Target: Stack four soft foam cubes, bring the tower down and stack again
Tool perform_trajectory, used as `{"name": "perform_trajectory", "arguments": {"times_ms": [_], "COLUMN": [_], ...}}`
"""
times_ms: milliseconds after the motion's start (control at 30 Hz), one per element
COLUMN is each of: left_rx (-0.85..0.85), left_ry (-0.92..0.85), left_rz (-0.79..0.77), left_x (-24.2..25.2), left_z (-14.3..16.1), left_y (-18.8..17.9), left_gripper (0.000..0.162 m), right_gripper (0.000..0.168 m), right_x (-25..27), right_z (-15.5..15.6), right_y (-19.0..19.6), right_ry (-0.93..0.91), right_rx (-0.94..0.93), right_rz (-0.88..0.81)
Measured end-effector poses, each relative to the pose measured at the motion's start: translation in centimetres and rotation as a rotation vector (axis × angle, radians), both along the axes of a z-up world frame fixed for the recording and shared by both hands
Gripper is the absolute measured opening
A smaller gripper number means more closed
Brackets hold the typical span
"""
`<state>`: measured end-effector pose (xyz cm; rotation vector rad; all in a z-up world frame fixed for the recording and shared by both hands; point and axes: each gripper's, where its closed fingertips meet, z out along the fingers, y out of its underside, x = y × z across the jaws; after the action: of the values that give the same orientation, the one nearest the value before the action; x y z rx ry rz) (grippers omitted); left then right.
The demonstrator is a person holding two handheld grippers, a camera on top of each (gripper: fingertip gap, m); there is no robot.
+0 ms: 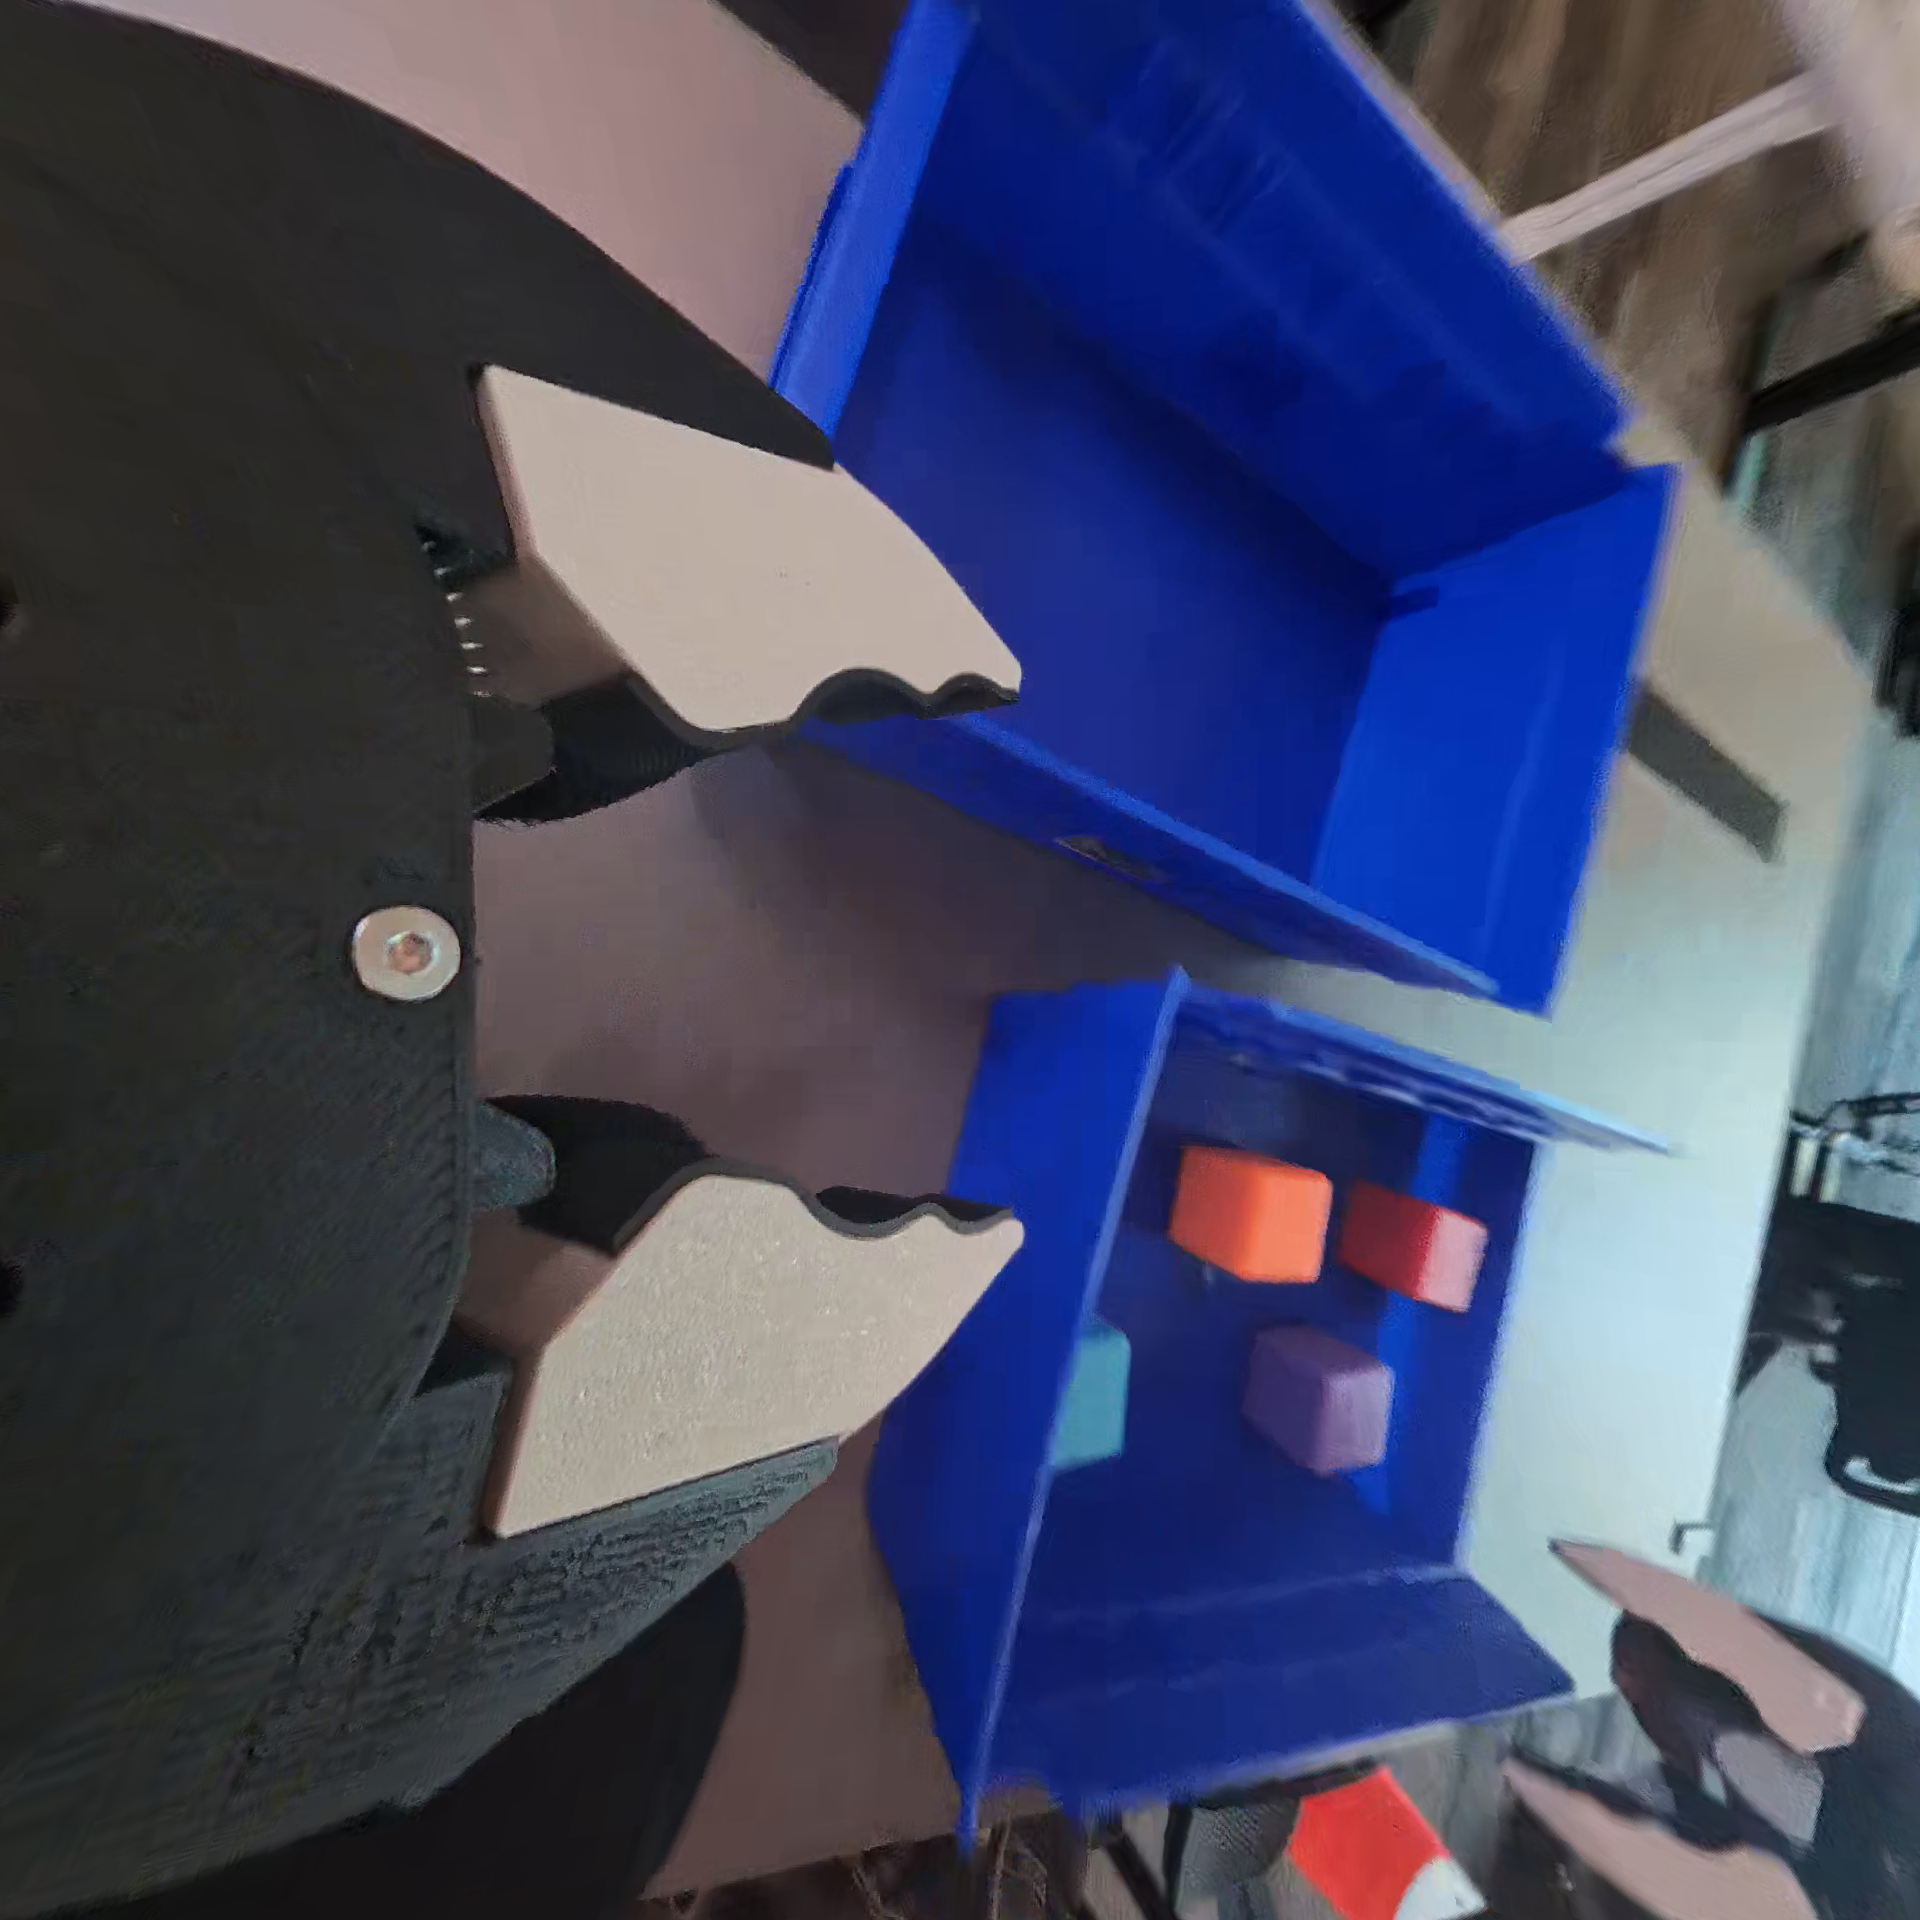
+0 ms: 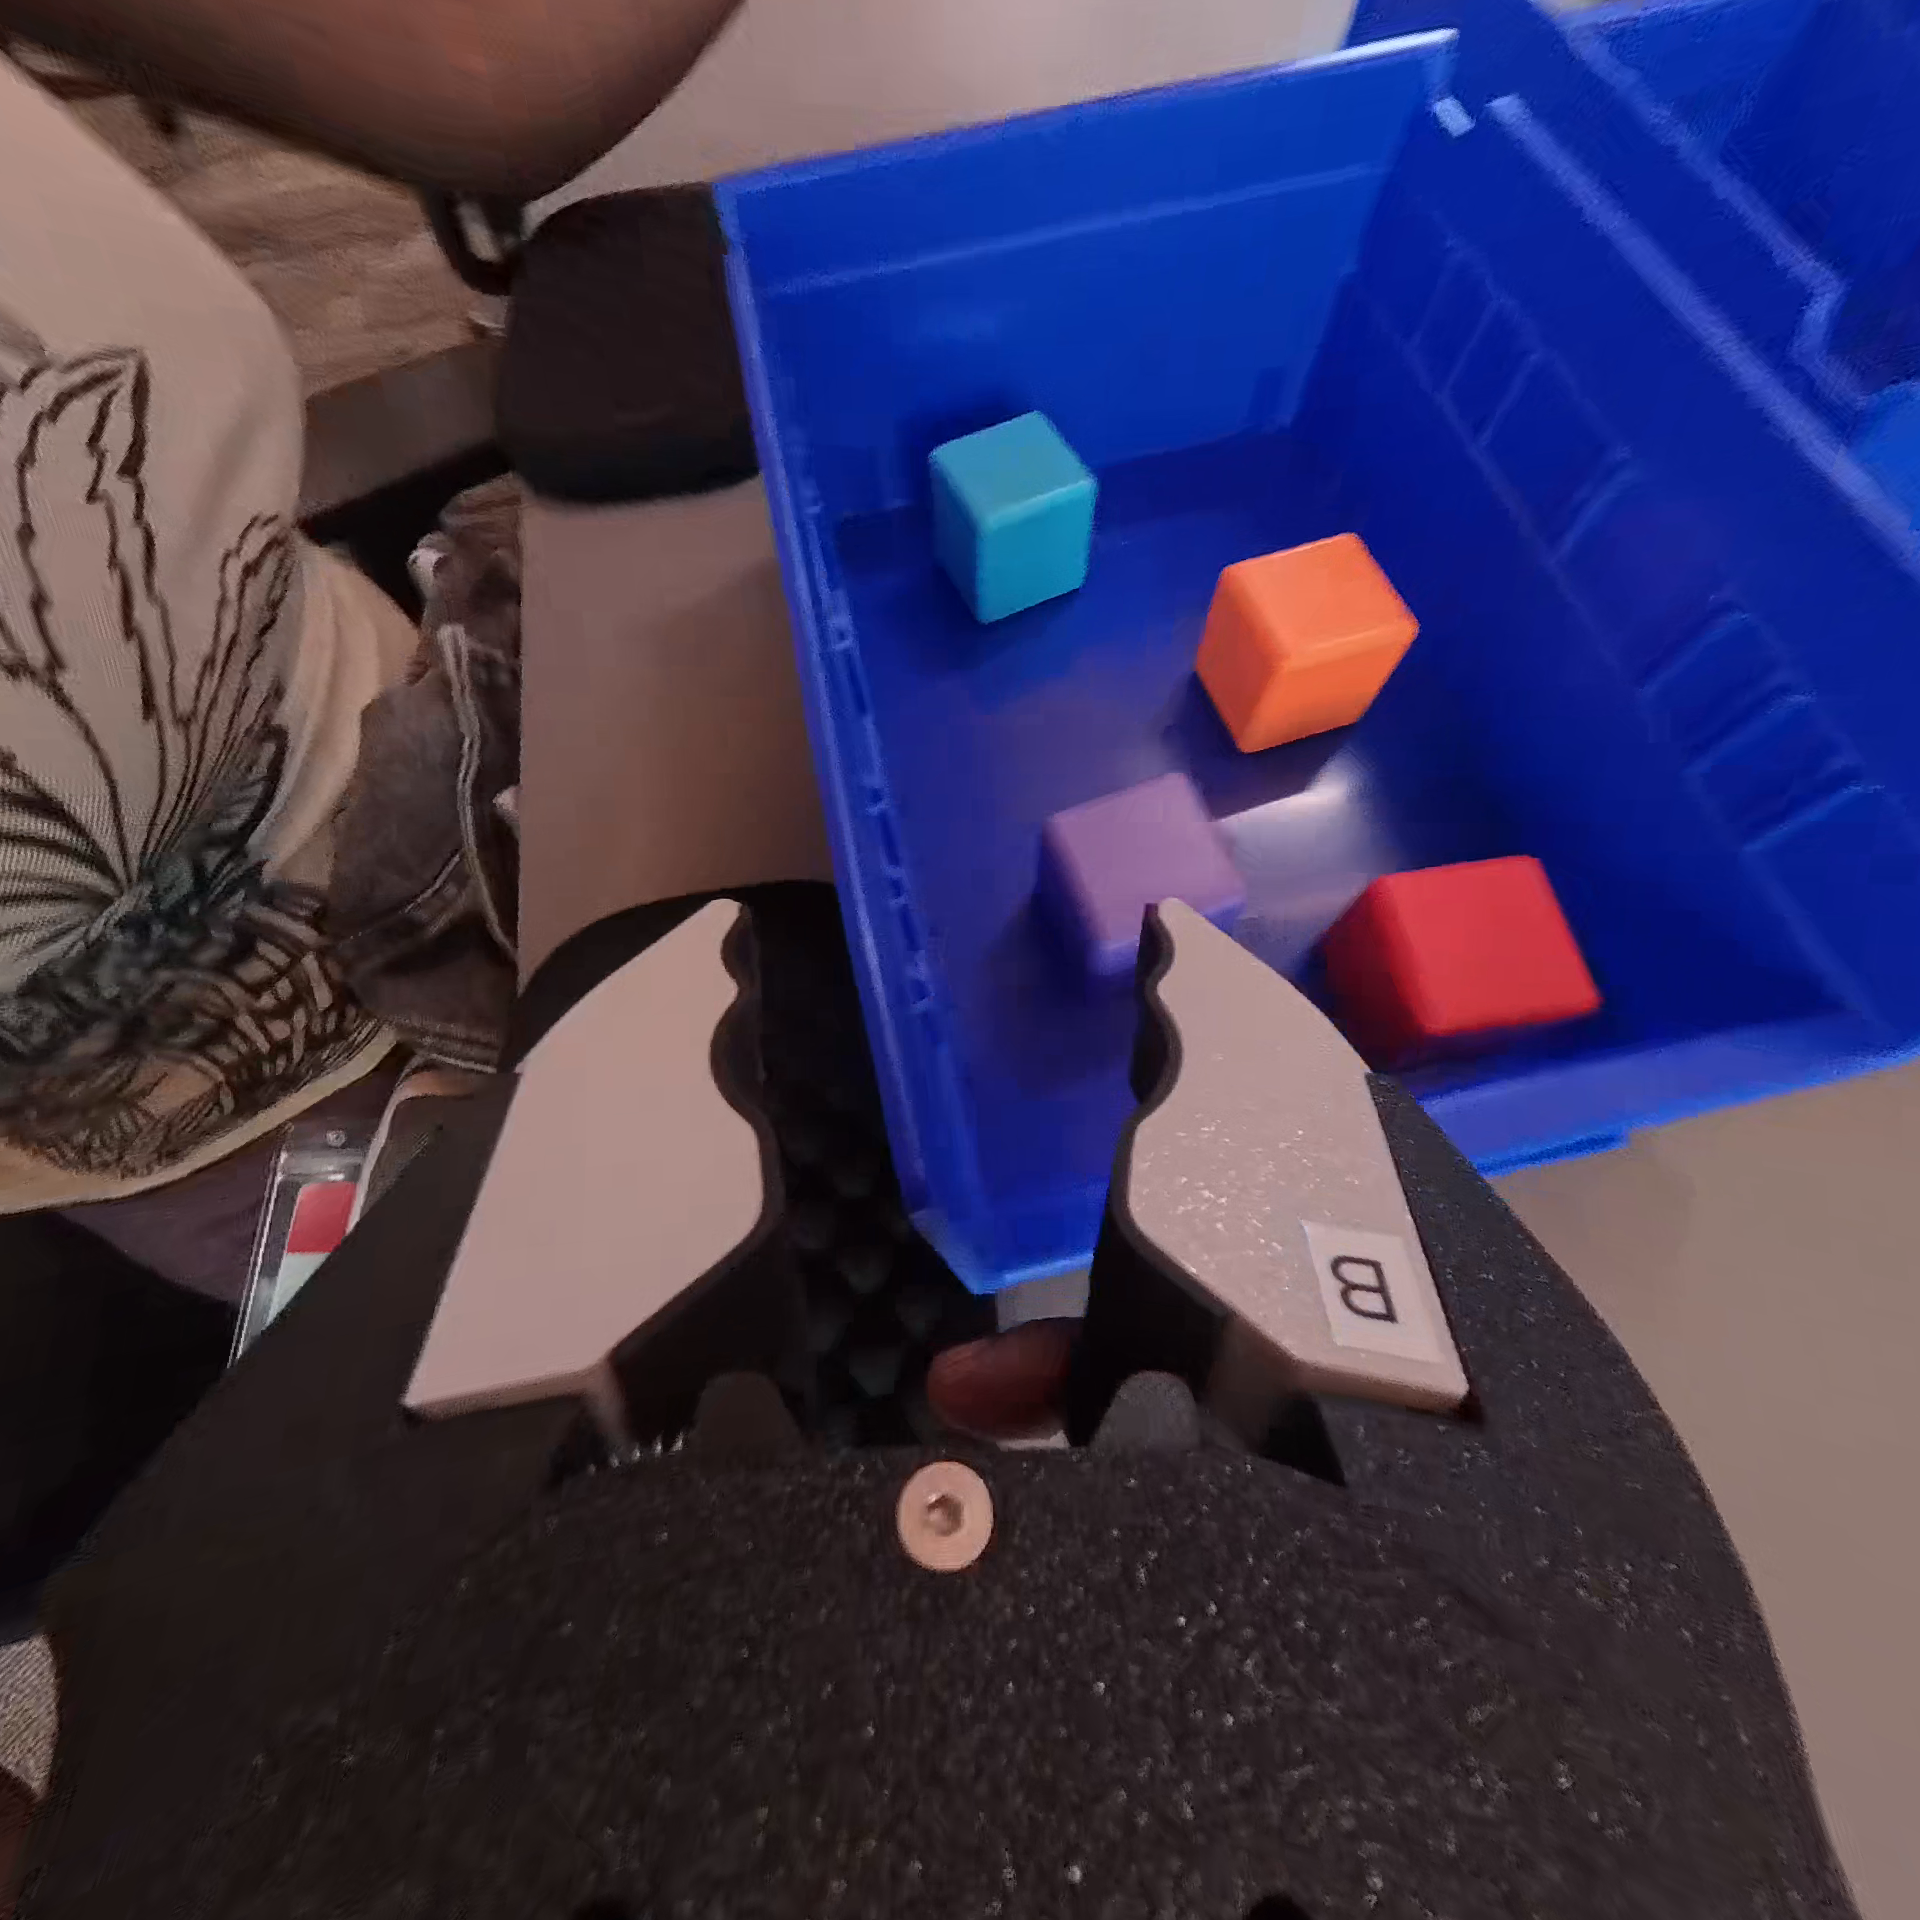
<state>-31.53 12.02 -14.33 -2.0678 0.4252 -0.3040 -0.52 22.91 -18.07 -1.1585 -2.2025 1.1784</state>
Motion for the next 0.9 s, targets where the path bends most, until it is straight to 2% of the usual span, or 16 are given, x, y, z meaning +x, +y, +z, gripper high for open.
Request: {"name": "perform_trajectory", "arguments": {"times_ms": [67,167,233,333,500,733,900], "left_rx": [0.082,0.118,0.056,-0.081,-0.225,-0.276,-0.323], "left_ry": [0.06,0.158,0.195,0.219,0.275,0.319,0.319], "left_rz": [-0.04,-0.099,-0.147,-0.175,-0.145,-0.12,-0.13], "left_x": [4.4,11.9,16.5,20.6,21.9,20.9,20.6], "left_z": [2.8,4.4,3.3,0.3,-3.5,-4.5,-5.2], "left_y": [-1.9,-4.0,-4.8,-5.3,-5.4,-5.8,-5.9], "left_gripper": [0.084,0.053,0.032,0.03,0.03,0.031,0.031], "right_gripper": [0.063,0.05,0.044,0.036,0.011,0.016,0.011], "right_x": [-1.4,-4.6,-7.6,-12.7,-18.9,-21.3,-21.5], "right_z": [1.5,3.0,3.7,4.4,2.7,-0.3,-1.6], "right_y": [1.4,3.0,3.6,5.2,6.6,7.8,8.4], "right_ry": [-0.006,-0.04,-0.062,-0.095,-0.236,-0.425,-0.518], "right_rx": [0.086,0.235,0.312,0.423,0.492,0.593,0.631], "right_rz": [-0.068,-0.104,-0.099,-0.112,-0.046,0.029,0.04]}}
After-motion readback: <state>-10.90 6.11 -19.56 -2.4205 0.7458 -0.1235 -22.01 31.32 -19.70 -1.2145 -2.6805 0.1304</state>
